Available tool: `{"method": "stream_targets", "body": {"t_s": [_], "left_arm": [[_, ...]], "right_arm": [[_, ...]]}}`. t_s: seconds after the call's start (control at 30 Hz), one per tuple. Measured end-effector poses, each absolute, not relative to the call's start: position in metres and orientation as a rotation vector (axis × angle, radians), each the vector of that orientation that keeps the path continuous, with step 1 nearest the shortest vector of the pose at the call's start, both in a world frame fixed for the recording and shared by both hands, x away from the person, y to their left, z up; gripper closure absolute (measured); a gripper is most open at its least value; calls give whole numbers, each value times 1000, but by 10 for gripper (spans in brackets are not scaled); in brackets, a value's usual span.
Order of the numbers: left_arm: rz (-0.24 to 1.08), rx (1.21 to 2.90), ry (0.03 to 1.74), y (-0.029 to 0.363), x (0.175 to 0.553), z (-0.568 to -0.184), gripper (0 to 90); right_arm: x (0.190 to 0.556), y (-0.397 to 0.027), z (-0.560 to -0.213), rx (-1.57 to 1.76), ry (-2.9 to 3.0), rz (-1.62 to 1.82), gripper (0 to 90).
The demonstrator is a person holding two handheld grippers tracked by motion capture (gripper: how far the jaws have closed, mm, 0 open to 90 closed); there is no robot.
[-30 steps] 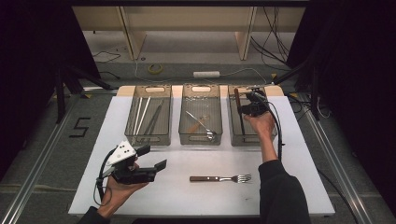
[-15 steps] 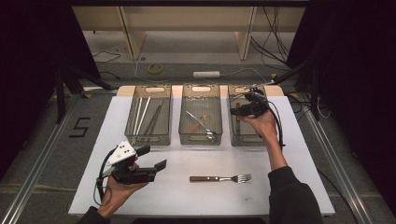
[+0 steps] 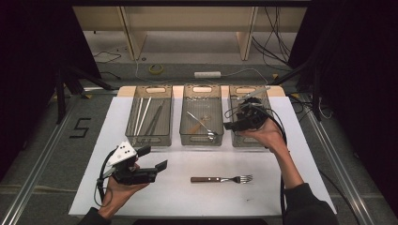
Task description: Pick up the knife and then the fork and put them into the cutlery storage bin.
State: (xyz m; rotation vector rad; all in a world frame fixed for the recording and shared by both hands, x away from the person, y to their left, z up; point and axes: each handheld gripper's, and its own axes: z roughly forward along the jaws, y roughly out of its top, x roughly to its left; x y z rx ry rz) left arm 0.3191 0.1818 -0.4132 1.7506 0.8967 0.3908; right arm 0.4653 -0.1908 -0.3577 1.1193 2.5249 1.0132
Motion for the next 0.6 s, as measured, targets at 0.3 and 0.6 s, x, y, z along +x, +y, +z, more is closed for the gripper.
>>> {"method": "stream_targets", "body": {"t_s": [0.3,0.6], "left_arm": [[391,1751,898,182,319,-413,167],[392,1748,898,182,319,-413,167]], "right_arm": [[435,-177,-369,1025,2617,1025,280],[418,-168,-380,973,2670,1030,266]]}}
